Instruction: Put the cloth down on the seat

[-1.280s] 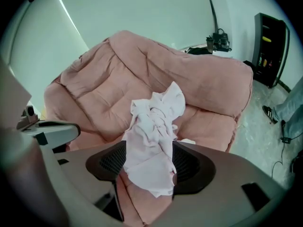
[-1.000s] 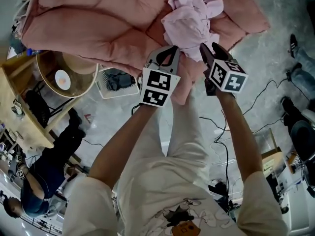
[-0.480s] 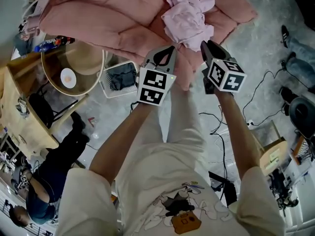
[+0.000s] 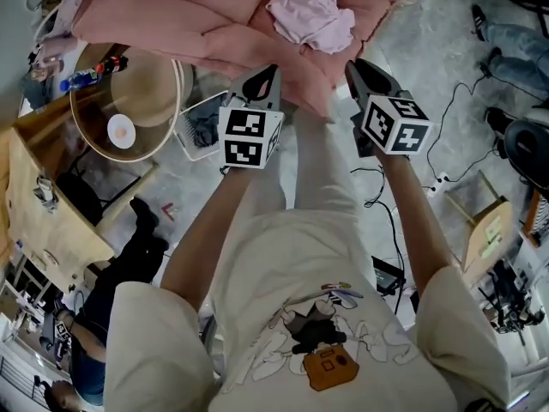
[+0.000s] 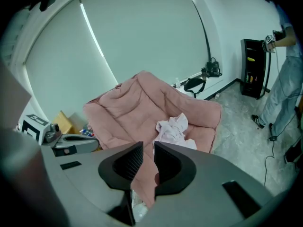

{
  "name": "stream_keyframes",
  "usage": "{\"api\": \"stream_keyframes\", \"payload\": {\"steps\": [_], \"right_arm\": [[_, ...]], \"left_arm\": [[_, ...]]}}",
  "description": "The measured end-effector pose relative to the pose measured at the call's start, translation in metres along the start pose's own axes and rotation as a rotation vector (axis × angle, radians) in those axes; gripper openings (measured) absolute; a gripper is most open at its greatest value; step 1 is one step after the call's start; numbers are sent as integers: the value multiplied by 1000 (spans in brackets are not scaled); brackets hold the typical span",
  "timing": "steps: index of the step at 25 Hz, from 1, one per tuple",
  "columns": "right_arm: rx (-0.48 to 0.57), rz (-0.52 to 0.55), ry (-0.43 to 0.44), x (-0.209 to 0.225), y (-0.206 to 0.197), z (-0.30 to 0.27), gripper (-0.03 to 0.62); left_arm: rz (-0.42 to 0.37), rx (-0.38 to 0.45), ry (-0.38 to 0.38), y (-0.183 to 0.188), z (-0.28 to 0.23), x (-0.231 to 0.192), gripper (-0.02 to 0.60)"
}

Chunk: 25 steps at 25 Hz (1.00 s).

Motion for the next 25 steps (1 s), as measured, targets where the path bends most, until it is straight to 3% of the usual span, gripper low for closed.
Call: {"api": "stream_keyframes", "payload": {"steps": [8, 13, 25], "right_arm": [[7, 24, 12, -56, -24, 56, 77], [29, 37, 62, -109, -38, 86, 77], [98, 30, 180, -208, -57, 163, 77]], "left_arm": [[-5, 71, -11, 14, 74, 7, 5], [9, 85, -38, 12, 117, 20, 5], [-62, 226, -96, 38, 225, 51, 5]]}}
Point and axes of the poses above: the fingertips, and each gripper's own axes: z backward along the fingers, x to its right, y out of its top, the point moved 1 cm from there along z, backward along the fingers, and after that the axes turned 8 degrees about -z, right-handed, at the moved point
